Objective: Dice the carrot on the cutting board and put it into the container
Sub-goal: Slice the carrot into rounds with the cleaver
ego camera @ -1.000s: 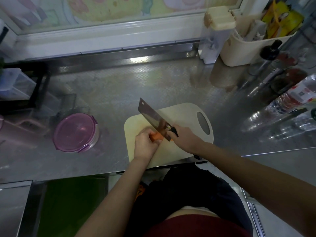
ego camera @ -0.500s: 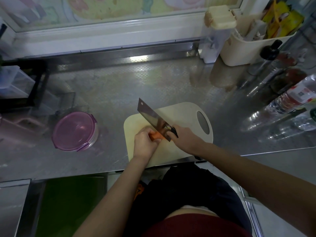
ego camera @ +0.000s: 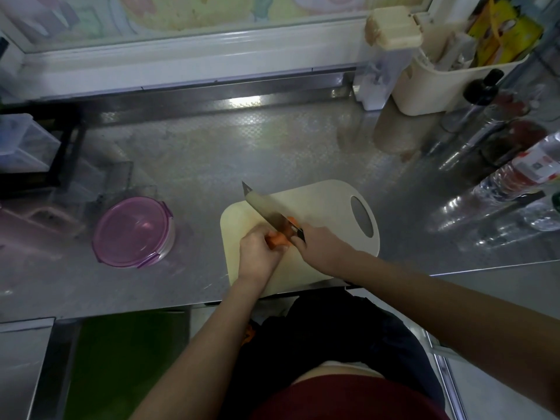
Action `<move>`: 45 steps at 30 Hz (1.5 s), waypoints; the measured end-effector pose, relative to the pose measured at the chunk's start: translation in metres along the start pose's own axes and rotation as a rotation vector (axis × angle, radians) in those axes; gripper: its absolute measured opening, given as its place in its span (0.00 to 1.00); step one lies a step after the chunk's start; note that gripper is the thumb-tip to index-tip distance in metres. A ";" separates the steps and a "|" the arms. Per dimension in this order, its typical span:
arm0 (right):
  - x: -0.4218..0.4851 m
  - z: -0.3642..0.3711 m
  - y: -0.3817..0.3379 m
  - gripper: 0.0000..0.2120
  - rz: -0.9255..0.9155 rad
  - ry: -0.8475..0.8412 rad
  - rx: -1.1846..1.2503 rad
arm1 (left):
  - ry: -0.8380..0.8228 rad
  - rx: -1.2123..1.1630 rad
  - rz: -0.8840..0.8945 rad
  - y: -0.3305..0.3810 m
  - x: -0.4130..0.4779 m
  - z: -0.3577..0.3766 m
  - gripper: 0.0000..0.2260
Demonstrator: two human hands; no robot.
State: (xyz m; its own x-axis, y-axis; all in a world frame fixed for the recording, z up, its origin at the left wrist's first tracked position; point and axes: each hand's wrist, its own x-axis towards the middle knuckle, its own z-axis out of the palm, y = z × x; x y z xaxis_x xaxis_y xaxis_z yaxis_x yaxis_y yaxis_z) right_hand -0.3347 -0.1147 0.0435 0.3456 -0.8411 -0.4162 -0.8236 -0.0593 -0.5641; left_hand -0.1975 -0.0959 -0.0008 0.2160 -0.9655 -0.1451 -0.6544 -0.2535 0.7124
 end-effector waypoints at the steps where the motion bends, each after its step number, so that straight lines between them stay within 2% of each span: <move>1: 0.006 0.001 -0.002 0.15 0.003 -0.007 0.005 | -0.004 -0.001 0.004 0.001 0.000 -0.001 0.10; 7: 0.019 -0.004 -0.009 0.13 0.036 -0.031 0.044 | -0.020 0.015 0.014 0.002 0.000 -0.003 0.10; 15: -0.015 -0.010 0.004 0.11 0.026 -0.051 0.035 | -0.039 -0.003 -0.008 0.000 0.001 -0.002 0.09; 24: -0.015 -0.002 0.016 0.15 0.068 -0.032 0.058 | -0.071 0.021 -0.010 0.000 0.003 -0.004 0.08; 30: 0.001 0.013 0.004 0.15 0.027 0.032 0.083 | -0.061 0.009 0.002 0.001 0.004 -0.003 0.07; 36: 0.012 0.017 0.004 0.20 0.005 0.037 0.098 | -0.062 0.022 0.008 0.002 0.003 -0.004 0.08; 42: 0.012 0.008 0.008 0.17 0.051 0.012 0.141 | -0.050 0.004 0.007 0.003 0.000 -0.005 0.08; 45: 0.007 0.004 0.006 0.16 0.064 0.054 0.172 | -0.047 0.021 0.004 0.003 0.000 -0.006 0.09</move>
State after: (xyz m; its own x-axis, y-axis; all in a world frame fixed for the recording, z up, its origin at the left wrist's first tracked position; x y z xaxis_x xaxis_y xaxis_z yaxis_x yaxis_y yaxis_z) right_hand -0.3353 -0.1184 0.0341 0.2666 -0.8682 -0.4184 -0.7526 0.0836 -0.6531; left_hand -0.1956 -0.0964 0.0055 0.1800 -0.9680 -0.1747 -0.6705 -0.2506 0.6983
